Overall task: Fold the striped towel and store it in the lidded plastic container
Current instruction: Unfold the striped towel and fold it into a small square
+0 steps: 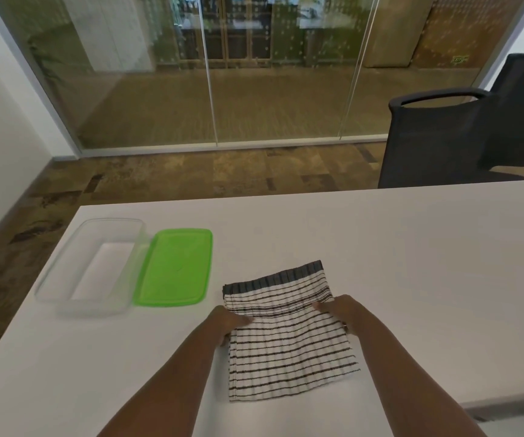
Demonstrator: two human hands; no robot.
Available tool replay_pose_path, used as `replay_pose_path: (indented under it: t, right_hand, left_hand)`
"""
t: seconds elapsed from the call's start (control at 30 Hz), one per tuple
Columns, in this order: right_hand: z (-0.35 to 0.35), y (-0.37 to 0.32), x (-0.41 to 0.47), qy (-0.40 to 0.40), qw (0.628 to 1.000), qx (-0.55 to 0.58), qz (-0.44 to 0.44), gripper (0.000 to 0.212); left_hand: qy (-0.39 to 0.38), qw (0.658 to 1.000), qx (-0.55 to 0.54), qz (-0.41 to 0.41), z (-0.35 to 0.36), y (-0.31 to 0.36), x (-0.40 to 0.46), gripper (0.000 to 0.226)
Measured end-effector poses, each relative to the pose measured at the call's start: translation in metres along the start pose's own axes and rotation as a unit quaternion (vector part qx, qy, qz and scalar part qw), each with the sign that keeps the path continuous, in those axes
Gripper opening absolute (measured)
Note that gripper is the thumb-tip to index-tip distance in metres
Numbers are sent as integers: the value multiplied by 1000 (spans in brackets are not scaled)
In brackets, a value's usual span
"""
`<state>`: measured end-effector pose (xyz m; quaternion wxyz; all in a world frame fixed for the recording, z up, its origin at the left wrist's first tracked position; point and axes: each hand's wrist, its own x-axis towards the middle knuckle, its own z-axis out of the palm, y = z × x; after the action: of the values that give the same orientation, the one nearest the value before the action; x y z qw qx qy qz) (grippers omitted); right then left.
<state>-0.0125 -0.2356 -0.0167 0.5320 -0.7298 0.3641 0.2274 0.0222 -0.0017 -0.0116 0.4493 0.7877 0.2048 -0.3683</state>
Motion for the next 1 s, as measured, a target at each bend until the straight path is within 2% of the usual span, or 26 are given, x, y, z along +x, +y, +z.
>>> replay_pose_path:
  t: [0.03, 0.13, 0.2, 0.27, 0.3, 0.43, 0.57, 0.73, 0.8, 0.87, 1.0]
  right_hand:
    - [-2, -2, -2, -5, 1000, 16, -13, 45]
    - [-12, -9, -8, 1, 996, 67, -56, 39]
    - [-17, -16, -12, 4, 994, 84, -76, 34]
    - [-20, -25, -17, 5, 990, 109, -94, 21]
    - [-21, -30, -19, 11, 988, 119, -101, 16]
    - [-21, -49, -24, 33, 985, 129, -108, 20]
    - [-22, -62, -22, 65, 983, 129, -117, 34]
    - [-23, -75, -24, 58, 966, 168, -190, 18]
    - [-24, -75, -23, 67, 959, 175, -215, 23]
    - [-24, -69, -21, 61, 959, 168, -221, 23]
    - [-23, -31, -11, 43, 983, 68, -166, 15]
  left_hand:
    - [2, 1000, -26, 9, -3, 0, 0, 26]
    - [17, 987, -148, 58, -12, 7, -3, 36]
    - [22, 975, -198, 100, -20, 14, -5, 24]
    - [33, 969, -195, 145, -28, 22, -4, 12]
    - [43, 967, -194, 161, -32, 27, -3, 18]
    - [91, 961, -202, 166, -42, 44, 2, 24]
    - [115, 960, -193, 166, -50, 58, 8, 25]
    - [130, 934, -235, 234, -55, 76, 2, 6]
    - [129, 927, -250, 248, -57, 75, 0, 17]
    - [116, 934, -238, 238, -55, 69, 0, 27]
    - [57, 977, -149, 143, -44, 38, 10, 20]
